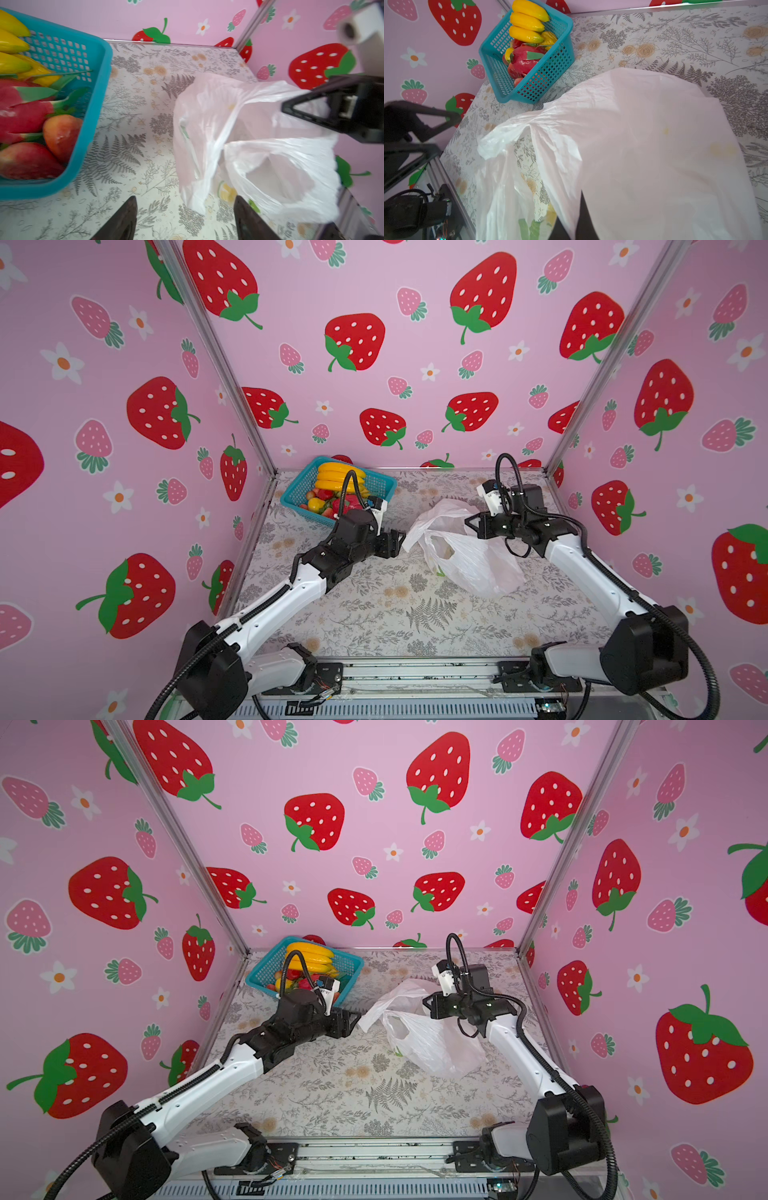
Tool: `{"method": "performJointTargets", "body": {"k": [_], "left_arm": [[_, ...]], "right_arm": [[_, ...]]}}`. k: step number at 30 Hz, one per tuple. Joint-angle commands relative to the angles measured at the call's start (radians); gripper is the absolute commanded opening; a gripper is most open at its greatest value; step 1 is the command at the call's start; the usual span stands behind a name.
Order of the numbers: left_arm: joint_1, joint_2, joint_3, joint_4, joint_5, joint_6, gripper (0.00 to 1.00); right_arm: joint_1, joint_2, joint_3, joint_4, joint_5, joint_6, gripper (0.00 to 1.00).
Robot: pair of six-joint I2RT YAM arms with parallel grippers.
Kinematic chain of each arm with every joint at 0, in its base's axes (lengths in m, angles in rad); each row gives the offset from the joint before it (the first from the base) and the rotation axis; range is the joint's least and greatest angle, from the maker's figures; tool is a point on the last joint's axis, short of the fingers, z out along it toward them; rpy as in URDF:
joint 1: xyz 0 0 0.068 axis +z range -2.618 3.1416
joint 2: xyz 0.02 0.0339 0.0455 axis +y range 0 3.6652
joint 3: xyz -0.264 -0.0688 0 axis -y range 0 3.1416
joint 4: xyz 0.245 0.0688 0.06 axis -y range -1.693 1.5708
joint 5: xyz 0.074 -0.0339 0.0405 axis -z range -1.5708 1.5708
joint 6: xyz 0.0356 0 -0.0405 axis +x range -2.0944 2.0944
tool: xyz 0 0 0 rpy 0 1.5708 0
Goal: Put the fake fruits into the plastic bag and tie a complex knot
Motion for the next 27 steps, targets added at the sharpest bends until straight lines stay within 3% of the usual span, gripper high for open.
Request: {"method": "performJointTargets", "body": {"k": [1, 5, 9, 18, 27], "left_arm": [[-0.037, -0.065, -0.085, 0.104, 0.202, -0.07, 0.75], [-0.121, -0.081, -0.094, 0.158, 0.292, -0.033, 0.77], [-0.188, 0.031, 0.008, 0.108, 0.247, 0.015, 0.8], [-0.164, 0.287, 0.116, 0.127, 0.174, -0.085, 0.85], [-0.085, 0.495, 0.244, 0.265, 0.266, -0.146, 0.89]], "right_arm": [[-0.005, 0.012, -0.022, 0.088, 0.014, 0.077, 0.0], [-0.004, 0.021, -0.022, 0.1, 0.018, 0.09, 0.0], [-0.003, 0.026, -0.019, 0.109, 0.006, 0.089, 0.0], [-0.001, 0.036, -0.015, 0.122, -0.011, 0.082, 0.0], [0.001, 0.041, -0.021, 0.132, -0.032, 0.074, 0.0]]}}
